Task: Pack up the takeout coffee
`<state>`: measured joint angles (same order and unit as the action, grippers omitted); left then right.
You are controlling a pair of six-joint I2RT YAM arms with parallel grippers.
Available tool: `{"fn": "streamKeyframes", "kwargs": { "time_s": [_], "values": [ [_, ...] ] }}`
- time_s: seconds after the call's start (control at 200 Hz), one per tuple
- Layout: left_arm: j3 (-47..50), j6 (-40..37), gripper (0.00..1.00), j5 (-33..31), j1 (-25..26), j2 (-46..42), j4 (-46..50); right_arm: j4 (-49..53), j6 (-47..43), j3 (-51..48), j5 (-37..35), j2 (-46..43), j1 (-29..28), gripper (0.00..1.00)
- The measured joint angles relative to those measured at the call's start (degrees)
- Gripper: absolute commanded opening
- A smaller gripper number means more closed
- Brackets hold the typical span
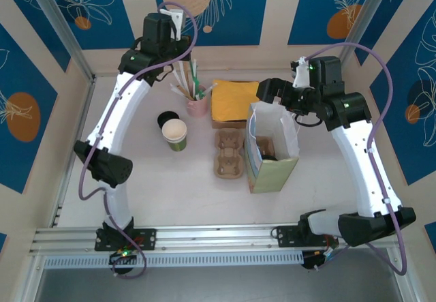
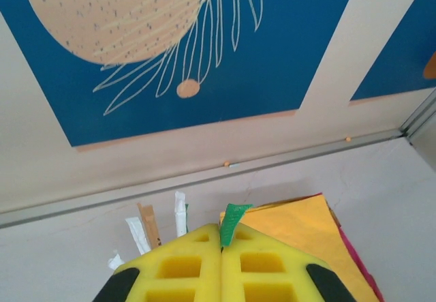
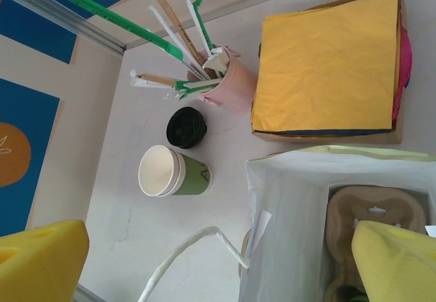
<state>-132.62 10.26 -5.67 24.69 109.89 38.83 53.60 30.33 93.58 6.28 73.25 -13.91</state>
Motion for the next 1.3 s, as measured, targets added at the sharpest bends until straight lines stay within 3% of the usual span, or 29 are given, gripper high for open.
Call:
{"fn": "streamKeyframes", "kwargs": {
  "time_s": [0.39, 0.73, 1.3],
  "values": [
    [1.01, 3.54, 0.0, 2.01, 4.61, -8.07, -4.22, -0.04, 0.17, -2.89, -0.15, -4.63, -0.33, 0.99],
    [3.26, 5.97, 0.0, 4.22, 14.25, -11.58, -9.68, 2.01, 0.2, -7.23, -3.41, -13.51, 0.2, 0.99],
    [3.58, 5.05, 0.0, 3.87, 28.15, -11.15, -8.76, 9.33, 1.16, -11.65, -8.5, -21.64, 5.66, 0.99]
  ]
}}
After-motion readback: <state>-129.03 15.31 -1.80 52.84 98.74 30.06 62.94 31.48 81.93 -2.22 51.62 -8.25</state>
